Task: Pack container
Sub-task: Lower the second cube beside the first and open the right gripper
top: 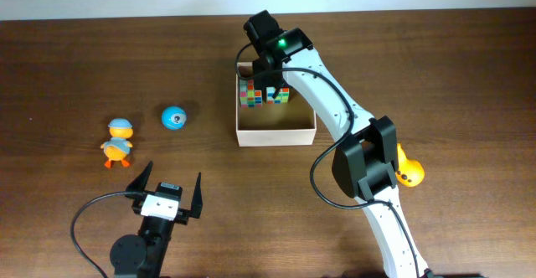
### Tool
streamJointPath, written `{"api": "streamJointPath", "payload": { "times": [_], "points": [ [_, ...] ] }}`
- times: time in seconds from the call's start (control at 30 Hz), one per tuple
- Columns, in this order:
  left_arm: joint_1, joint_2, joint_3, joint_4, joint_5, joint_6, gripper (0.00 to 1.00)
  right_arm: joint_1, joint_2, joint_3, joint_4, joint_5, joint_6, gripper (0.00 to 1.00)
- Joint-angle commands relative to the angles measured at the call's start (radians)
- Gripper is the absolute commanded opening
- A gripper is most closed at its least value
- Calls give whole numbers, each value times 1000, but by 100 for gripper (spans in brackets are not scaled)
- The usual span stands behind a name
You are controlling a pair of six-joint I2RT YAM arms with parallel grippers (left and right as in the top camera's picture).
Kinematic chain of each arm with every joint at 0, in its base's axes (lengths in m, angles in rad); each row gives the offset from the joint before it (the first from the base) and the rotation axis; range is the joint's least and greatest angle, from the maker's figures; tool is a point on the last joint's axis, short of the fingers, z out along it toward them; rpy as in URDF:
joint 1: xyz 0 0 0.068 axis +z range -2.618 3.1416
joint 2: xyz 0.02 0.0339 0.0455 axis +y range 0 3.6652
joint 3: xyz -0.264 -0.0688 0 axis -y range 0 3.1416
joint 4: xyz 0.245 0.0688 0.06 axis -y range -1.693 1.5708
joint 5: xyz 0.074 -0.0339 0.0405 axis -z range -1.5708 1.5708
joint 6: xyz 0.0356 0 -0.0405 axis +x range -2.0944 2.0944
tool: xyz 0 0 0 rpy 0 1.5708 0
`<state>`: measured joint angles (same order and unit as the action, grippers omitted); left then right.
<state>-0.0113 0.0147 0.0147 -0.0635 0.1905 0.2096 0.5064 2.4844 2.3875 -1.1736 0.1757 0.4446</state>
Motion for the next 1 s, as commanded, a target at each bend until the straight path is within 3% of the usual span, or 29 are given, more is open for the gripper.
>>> {"api": "streamJointPath", "payload": {
  "times": [0.0, 0.07, 0.13, 0.43, 0.97],
  "points": [
    [6, -10, -6, -1, -3, 13, 99, -5, -34, 9, -19, 26, -2, 56],
    [6, -10, -6, -1, -3, 13, 99, -5, -38, 19, -32, 47, -2, 41],
    [6, -10, -6, -1, -3, 13, 99, -5, -38, 27, -43, 74, -2, 35],
    [6, -10, -6, -1, -3, 13, 99, -5, -37, 23, -56, 254, -31, 29],
    [6, -10, -6, -1, -3, 13, 99, -38, -35, -64, 15, 266, -48, 30]
  ]
}}
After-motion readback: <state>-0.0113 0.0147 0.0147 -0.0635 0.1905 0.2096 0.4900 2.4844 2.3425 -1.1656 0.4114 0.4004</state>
